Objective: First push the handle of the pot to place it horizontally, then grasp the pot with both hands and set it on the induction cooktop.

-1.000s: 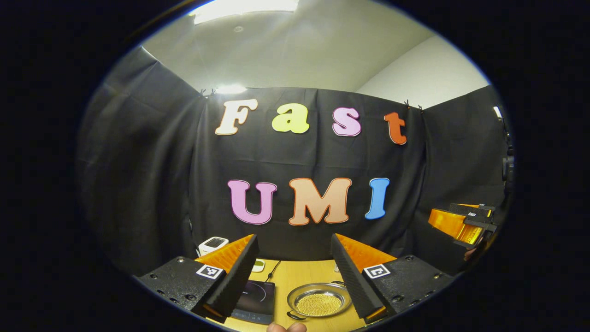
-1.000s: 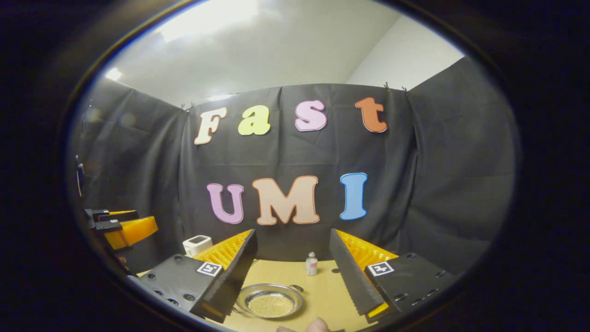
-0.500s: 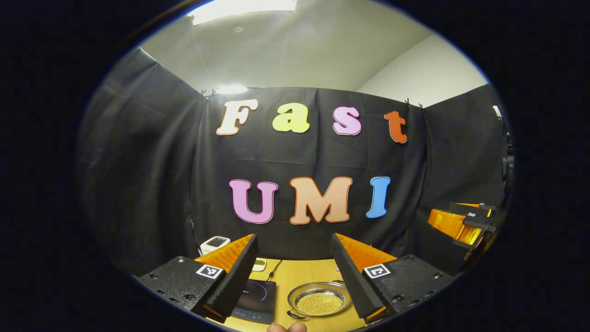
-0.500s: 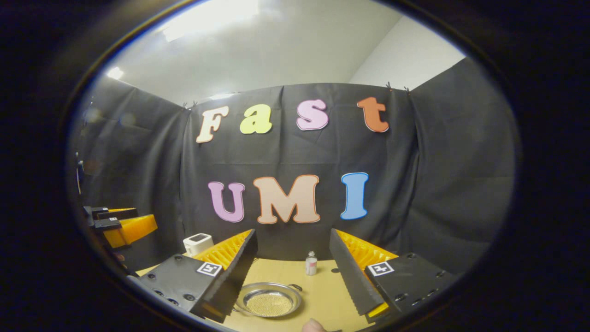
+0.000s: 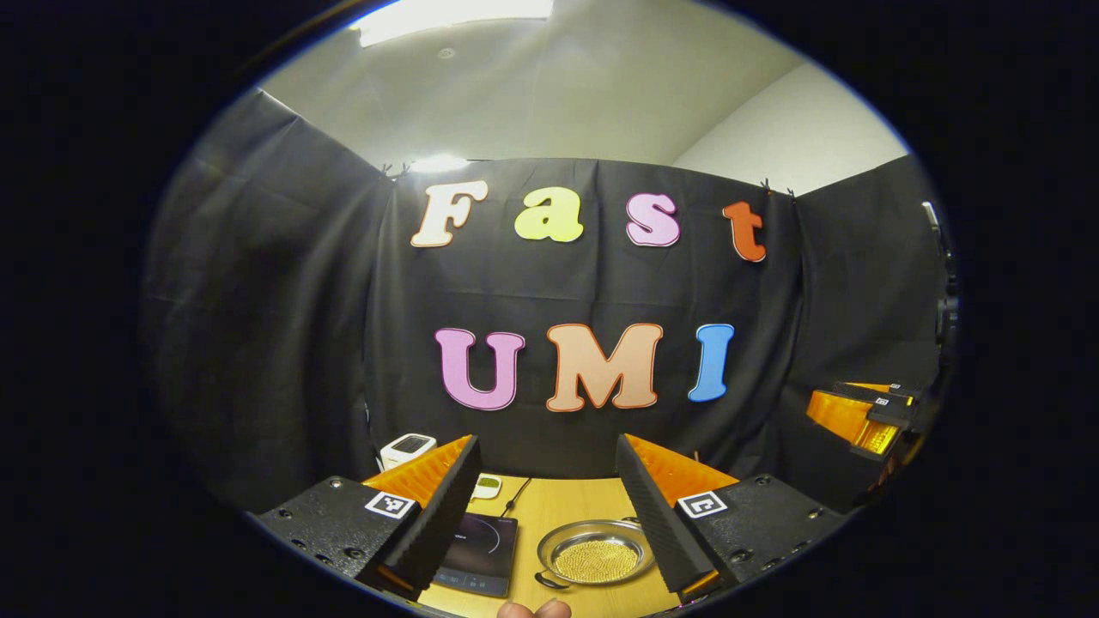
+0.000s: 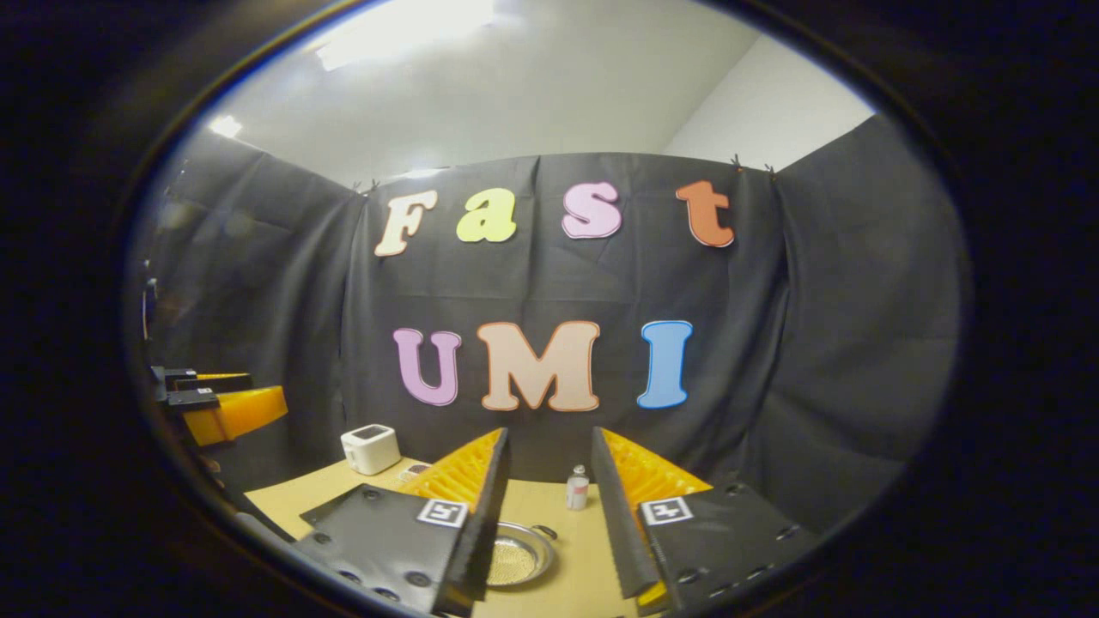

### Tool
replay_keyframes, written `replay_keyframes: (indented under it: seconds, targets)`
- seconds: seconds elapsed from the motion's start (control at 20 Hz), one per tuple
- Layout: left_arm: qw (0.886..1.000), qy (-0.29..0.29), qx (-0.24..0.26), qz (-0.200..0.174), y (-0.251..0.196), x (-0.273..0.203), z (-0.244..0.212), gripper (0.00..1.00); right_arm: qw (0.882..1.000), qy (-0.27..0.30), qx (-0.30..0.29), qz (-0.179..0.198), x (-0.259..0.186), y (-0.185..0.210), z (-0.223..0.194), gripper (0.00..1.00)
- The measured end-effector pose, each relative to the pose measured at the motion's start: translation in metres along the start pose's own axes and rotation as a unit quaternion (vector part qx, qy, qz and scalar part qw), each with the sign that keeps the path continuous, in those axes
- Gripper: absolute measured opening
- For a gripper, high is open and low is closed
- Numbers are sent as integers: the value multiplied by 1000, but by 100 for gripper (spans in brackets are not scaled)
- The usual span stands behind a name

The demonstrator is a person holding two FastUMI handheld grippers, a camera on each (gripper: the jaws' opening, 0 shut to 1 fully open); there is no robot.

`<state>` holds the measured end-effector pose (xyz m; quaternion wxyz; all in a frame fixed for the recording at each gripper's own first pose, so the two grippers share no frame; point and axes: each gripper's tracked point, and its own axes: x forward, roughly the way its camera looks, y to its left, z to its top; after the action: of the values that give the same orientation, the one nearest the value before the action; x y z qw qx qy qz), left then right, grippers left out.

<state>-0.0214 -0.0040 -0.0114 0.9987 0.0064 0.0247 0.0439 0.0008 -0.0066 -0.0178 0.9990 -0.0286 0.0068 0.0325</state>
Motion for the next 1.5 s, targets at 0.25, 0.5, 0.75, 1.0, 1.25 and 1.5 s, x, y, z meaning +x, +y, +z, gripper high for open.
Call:
replay_keyframes:
  seconds: [0.25, 0.5, 0.75, 1.0, 1.25, 1.5]
  targets:
    - [1000, 4, 1, 17, -6, -7, -4, 92, 999, 7, 6, 39, 0, 7, -12, 12]
    - [999, 18, -12, 31, -7, -14, -19, 93, 998, 24, 10, 54, 7, 2, -37, 6]
    - [999, 20, -13, 36, 13, -12, -31, 92, 995, 60, 10, 75, 14, 23, -68, 6]
    - [1000, 14, -2, 13, 49, 19, -49, 95, 992, 111, 5, 64, 33, 56, -115, 7]
    - [999, 30, 1, -39, 99, 70, -82, 96, 985, 169, 19, 14, 59, 98, -165, 7]
    - [996, 42, -3, -76, 150, 118, -111, 96, 969, 243, 44, -25, 71, 143, -229, 7]
